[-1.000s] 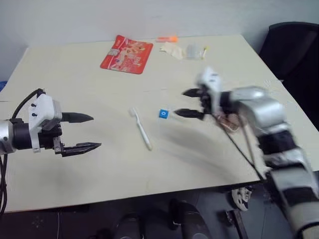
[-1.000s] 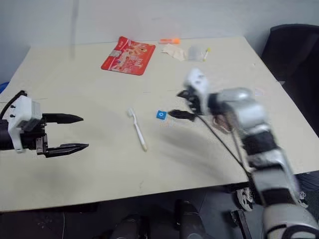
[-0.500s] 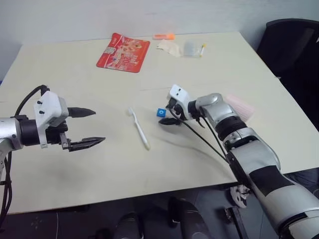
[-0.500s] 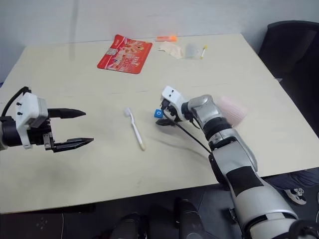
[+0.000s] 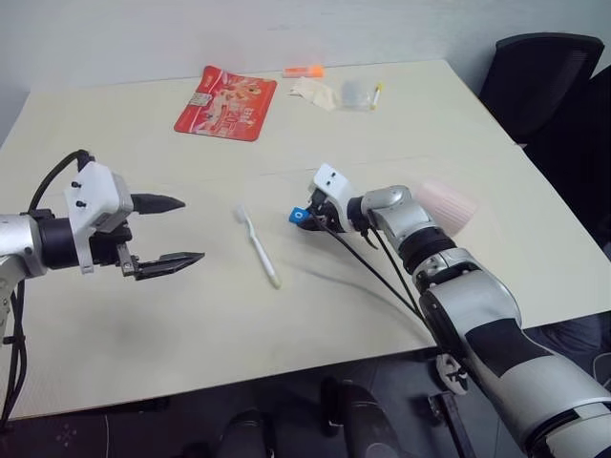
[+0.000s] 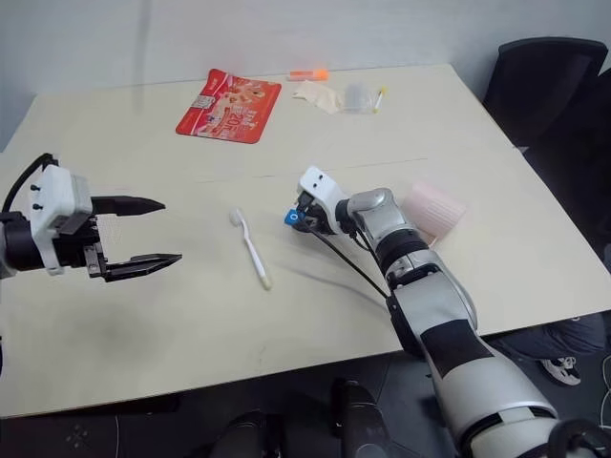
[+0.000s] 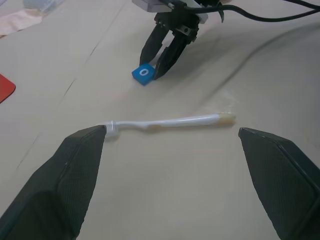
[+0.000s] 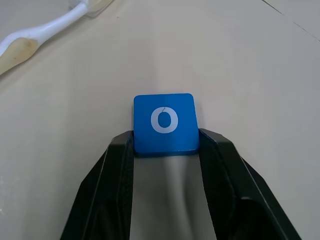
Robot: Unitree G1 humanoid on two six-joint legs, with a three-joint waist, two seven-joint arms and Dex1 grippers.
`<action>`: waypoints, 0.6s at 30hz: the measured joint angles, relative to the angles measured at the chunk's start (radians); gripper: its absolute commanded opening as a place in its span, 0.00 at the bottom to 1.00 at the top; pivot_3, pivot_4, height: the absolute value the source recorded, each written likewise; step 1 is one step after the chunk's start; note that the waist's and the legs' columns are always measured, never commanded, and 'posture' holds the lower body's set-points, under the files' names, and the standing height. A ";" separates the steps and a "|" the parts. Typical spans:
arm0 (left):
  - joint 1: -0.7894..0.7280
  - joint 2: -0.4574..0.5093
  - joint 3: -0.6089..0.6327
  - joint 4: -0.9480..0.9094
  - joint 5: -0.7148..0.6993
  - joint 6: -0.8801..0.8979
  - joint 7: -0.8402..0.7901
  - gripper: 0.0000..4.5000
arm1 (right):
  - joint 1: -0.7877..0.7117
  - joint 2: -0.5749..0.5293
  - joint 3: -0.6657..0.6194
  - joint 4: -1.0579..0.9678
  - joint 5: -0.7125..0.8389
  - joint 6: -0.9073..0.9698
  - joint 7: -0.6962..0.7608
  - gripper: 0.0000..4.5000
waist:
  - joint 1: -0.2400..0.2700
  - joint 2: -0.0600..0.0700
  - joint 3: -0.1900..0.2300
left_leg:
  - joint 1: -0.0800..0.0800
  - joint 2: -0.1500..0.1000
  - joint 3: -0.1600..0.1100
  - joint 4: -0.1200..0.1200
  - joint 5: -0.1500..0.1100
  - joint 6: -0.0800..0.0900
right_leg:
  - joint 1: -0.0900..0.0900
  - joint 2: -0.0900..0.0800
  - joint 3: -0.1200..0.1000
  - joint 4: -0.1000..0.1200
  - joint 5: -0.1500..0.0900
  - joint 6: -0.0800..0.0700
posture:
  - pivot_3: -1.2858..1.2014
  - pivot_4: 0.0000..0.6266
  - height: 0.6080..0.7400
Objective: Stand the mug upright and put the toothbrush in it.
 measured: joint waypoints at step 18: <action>-0.244 -0.325 -0.354 0.019 -0.001 0.010 0.017 1.00 | 0.777 -0.803 -0.693 -1.423 0.297 0.910 0.055 0.33 | 0.105 0.001 0.000 | -0.004 -0.005 0.000 0.003 0.001 0.000 | 0.002 0.003 -0.006 -0.005 0.001 0.001 | 0.52 0.24 1.00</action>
